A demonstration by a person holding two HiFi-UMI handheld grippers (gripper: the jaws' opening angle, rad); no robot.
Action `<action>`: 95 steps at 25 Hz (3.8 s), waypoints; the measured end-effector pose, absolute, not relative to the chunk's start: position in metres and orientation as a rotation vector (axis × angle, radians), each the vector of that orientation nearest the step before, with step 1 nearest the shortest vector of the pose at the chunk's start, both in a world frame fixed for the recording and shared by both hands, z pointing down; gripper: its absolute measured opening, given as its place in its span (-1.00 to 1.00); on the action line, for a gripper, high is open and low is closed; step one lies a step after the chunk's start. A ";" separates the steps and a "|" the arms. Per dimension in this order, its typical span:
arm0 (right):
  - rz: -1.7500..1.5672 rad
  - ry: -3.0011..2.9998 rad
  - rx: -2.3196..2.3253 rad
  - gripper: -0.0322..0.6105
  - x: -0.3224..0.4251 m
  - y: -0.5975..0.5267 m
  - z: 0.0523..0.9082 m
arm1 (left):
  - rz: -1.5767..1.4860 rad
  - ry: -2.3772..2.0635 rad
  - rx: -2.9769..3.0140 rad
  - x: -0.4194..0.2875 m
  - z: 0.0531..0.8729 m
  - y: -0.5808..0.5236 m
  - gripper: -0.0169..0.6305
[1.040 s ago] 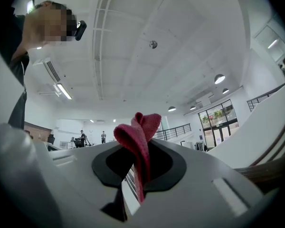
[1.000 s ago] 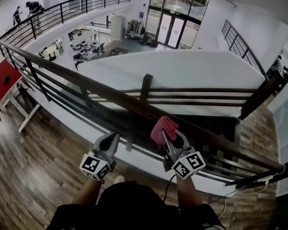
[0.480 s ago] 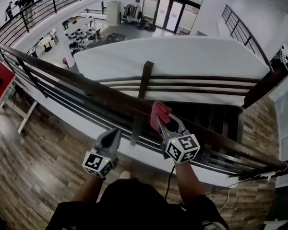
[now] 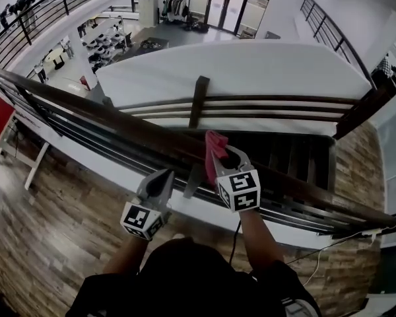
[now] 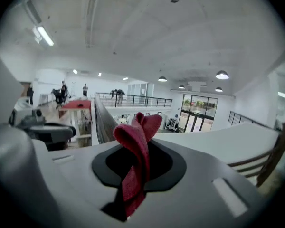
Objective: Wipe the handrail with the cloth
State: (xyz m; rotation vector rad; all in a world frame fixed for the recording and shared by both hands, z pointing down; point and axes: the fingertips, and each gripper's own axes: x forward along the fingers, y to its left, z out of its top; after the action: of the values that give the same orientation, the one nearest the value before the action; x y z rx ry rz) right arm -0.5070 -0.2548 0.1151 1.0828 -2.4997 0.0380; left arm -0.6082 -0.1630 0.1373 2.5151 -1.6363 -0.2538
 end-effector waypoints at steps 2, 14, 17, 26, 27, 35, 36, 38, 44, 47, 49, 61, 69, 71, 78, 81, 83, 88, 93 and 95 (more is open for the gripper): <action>-0.090 -2.379 1.045 -0.73 -0.513 -0.257 0.122 | -0.263 -1.626 2.508 -0.612 0.138 -0.166 -0.95; -0.211 -2.170 1.051 -0.73 -0.512 -0.269 0.138 | -0.272 -1.538 2.507 -0.609 0.150 -0.177 -0.95; -0.217 -2.152 1.077 -0.73 -0.506 -0.268 0.139 | -0.260 -1.485 2.530 -0.598 0.152 -0.176 -0.95; -0.161 -2.142 1.162 -0.73 -0.469 -0.267 0.138 | -0.207 -1.390 2.571 -0.567 0.154 -0.176 -0.95; -0.161 -2.141 1.168 -0.73 -0.465 -0.267 0.138 | -0.194 -1.382 2.580 -0.563 0.154 -0.175 -0.95; -0.181 -2.112 1.194 -0.73 -0.415 -0.268 0.138 | -0.169 -1.365 2.600 -0.521 0.150 -0.175 -0.95; -0.180 -2.109 1.194 -0.73 -0.408 -0.266 0.139 | -0.166 -1.362 2.600 -0.515 0.151 -0.175 -0.95; -0.174 -2.110 1.193 -0.73 -0.394 -0.263 0.138 | -0.161 -1.364 2.599 -0.502 0.151 -0.175 -0.95; -0.186 -2.090 1.179 -0.73 -0.354 -0.258 0.140 | -0.173 -1.354 2.601 -0.460 0.145 -0.174 -0.95; -0.197 -2.082 1.173 -0.73 -0.339 -0.253 0.140 | -0.168 -1.338 2.617 -0.440 0.140 -0.169 -0.95; -0.208 -2.075 1.171 -0.73 -0.328 -0.251 0.140 | -0.162 -1.344 2.620 -0.430 0.138 -0.168 -0.95; -0.218 -2.072 1.177 -0.73 -0.264 -0.243 0.138 | -0.153 -1.344 2.598 -0.366 0.145 -0.169 -0.95; -0.219 -2.028 1.240 -0.73 -0.213 -0.235 0.134 | -0.163 -1.269 2.635 -0.322 0.140 -0.171 -0.95; -0.234 -2.008 1.259 -0.73 -0.199 -0.232 0.133 | -0.162 -1.245 2.646 -0.308 0.139 -0.170 -0.95; -0.254 -1.992 1.300 -0.73 -0.148 -0.225 0.136 | -0.155 -1.195 2.668 -0.252 0.142 -0.166 -0.95; -0.252 -1.986 1.318 -0.73 -0.126 -0.223 0.134 | -0.170 -1.160 2.662 -0.230 0.141 -0.161 -0.95; -0.243 -1.973 1.331 -0.73 -0.115 -0.221 0.134 | -0.156 -1.127 2.674 -0.215 0.143 -0.156 -0.95; -0.218 -1.928 1.395 -0.73 -0.093 -0.217 0.132 | -0.136 -0.974 2.749 -0.185 0.136 -0.154 -0.95; -0.173 -1.862 1.433 -0.73 -0.076 -0.212 0.136 | -0.151 -0.793 2.786 -0.162 0.130 -0.152 -0.95; -0.164 -1.833 1.459 -0.73 -0.066 -0.211 0.133 | -0.171 -0.695 2.826 -0.151 0.125 -0.147 -0.95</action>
State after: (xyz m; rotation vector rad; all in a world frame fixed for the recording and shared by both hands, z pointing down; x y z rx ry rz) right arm -0.0662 -0.2110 0.1329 1.4594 -1.8333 -0.1636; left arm -0.1514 -0.1469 0.1246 2.8261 -0.6953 -0.1711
